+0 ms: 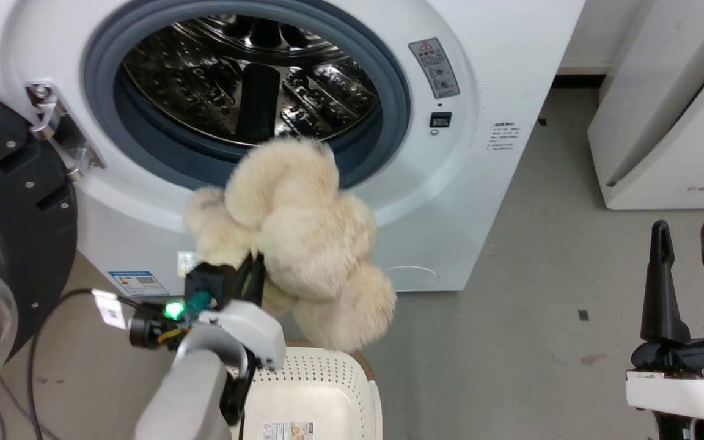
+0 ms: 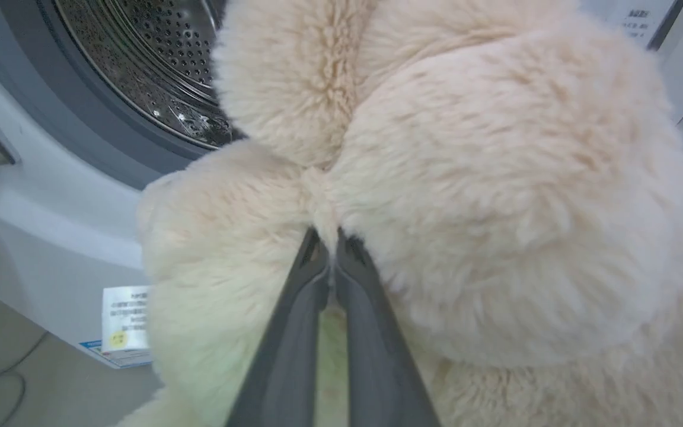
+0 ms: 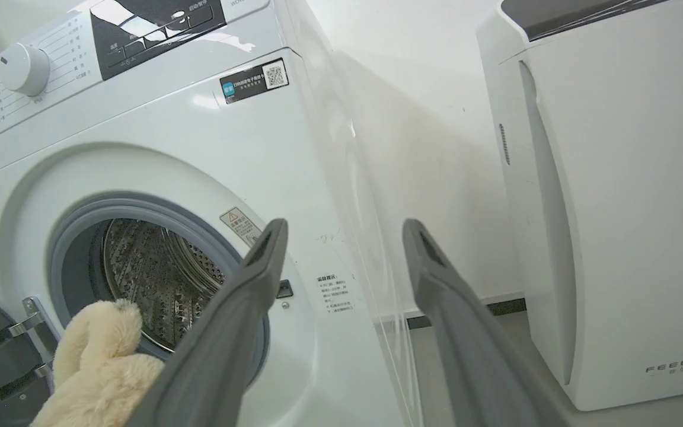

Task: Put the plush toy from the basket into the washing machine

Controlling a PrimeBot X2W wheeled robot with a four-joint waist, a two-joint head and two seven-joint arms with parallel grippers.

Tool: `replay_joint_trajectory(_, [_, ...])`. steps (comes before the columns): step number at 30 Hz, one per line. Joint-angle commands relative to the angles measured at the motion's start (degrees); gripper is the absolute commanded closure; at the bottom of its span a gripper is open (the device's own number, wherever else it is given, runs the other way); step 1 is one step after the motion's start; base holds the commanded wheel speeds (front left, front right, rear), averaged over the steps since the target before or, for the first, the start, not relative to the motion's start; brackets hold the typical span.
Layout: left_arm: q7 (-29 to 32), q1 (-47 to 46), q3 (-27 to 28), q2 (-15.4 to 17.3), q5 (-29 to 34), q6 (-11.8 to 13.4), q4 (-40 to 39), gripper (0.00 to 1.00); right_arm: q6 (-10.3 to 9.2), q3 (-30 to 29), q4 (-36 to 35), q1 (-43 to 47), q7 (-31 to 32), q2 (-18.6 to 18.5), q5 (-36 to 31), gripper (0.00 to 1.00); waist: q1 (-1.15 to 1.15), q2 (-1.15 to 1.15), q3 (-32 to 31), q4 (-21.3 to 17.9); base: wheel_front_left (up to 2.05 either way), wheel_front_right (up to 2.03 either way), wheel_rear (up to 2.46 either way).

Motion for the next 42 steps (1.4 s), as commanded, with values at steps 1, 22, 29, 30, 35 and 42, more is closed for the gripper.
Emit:
replay_joint_trajectory(1, [-0.4, -2.0, 1.1, 0.4, 0.5, 0.6, -1.8, 1.00, -0.04, 0.1, -0.3, -0.1, -0.2, 0.0, 0.3, 0.00, 0.01, 0.00, 1.1, -0.9, 0.00, 0.00, 0.00])
replay_joint_trajectory(22, [-0.4, -26.2, 10.0, 6.1, 6.3, 4.1, -1.2, 1.00, -0.04, 1.7, -2.7, -10.2, -0.2, 0.0, 2.2, 0.00, 0.01, 0.00, 21.0, -9.9, 0.00, 0.00, 0.00])
replay_joint_trajectory(29, [-0.4, -37.2, 11.5, 10.3, 8.0, 4.7, 2.5, 1.00, -0.04, 1.9, -3.8, -13.8, -0.2, 0.0, 3.8, 0.00, 0.01, 0.00, 28.1, -13.3, 0.00, 0.00, 0.00])
replay_joint_trajectory(30, [-0.4, -38.9, 11.6, 10.8, 8.1, 4.6, 3.1, 1.00, -0.04, 1.8, -3.9, -14.1, -0.2, 0.0, 4.0, 0.00, 0.01, 0.00, 29.0, -13.6, 0.00, 0.00, 0.00])
replay_joint_trajectory(35, [-0.4, -45.7, 12.1, 12.8, 8.5, 4.5, 5.4, 1.00, -0.04, 1.8, -4.1, -15.4, -0.2, 0.0, 4.7, 0.00, 0.01, 0.00, 32.6, -14.6, 0.00, 0.00, 0.00])
replay_joint_trajectory(42, [-0.4, -54.8, 12.5, 16.2, 9.3, 4.5, 8.8, 1.00, -0.04, 2.8, -4.5, -17.1, -0.2, 0.0, 5.6, 0.00, 0.01, 0.00, 36.8, -16.3, 0.00, 0.00, 0.00])
